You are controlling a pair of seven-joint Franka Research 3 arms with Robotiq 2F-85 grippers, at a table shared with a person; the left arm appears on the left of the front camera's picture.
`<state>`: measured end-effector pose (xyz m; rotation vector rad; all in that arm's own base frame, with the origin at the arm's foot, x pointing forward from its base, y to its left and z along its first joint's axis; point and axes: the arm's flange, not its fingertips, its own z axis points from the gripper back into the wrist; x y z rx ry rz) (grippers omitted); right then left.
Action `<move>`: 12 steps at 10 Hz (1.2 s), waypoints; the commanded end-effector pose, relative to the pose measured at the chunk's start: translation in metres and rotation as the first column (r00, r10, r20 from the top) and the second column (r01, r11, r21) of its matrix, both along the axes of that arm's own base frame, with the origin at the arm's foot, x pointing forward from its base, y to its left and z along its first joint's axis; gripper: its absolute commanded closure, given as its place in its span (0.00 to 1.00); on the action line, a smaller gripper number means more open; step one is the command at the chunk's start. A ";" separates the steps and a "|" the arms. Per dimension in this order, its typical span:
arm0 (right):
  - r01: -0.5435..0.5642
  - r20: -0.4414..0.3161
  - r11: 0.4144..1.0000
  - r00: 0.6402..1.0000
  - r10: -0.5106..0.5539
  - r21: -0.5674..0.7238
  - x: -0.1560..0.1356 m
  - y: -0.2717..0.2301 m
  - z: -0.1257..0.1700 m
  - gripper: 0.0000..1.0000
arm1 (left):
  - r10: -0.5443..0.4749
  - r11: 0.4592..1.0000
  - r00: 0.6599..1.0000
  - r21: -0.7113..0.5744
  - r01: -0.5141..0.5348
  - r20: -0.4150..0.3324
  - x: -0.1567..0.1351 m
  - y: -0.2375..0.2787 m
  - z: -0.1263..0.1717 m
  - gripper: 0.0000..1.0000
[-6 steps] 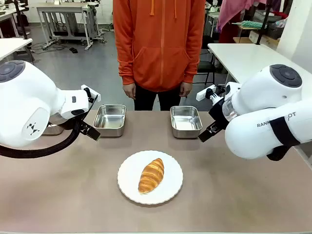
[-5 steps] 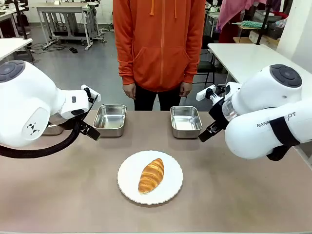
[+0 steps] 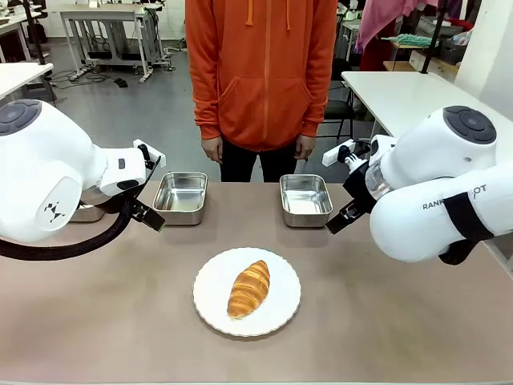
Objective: Place the bread in the container.
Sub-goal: Place the Butter Roll into the Airtight Container indicated by the human.
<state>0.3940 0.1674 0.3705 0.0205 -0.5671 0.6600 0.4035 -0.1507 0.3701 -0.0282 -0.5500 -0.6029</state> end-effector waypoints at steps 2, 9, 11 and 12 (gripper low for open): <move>0.002 0.000 1.000 1.000 -0.002 0.002 0.000 0.000 0.000 0.00 | 0.000 1.000 1.000 0.000 0.000 0.000 0.000 0.000 0.000 0.00; 0.045 -0.009 0.994 0.999 -0.044 0.102 0.048 -0.045 0.103 0.00 | -0.088 0.990 0.995 -0.111 0.083 -0.040 0.030 0.054 0.097 0.00; -0.012 -0.023 0.988 1.000 0.016 0.154 0.055 -0.106 0.138 0.00 | -0.234 0.961 0.969 -0.173 0.217 -0.081 0.048 0.113 0.140 0.00; -0.036 -0.015 0.981 0.999 0.040 0.193 0.054 -0.134 0.148 0.00 | -0.312 0.935 0.946 -0.204 0.290 -0.083 0.056 0.150 0.154 0.00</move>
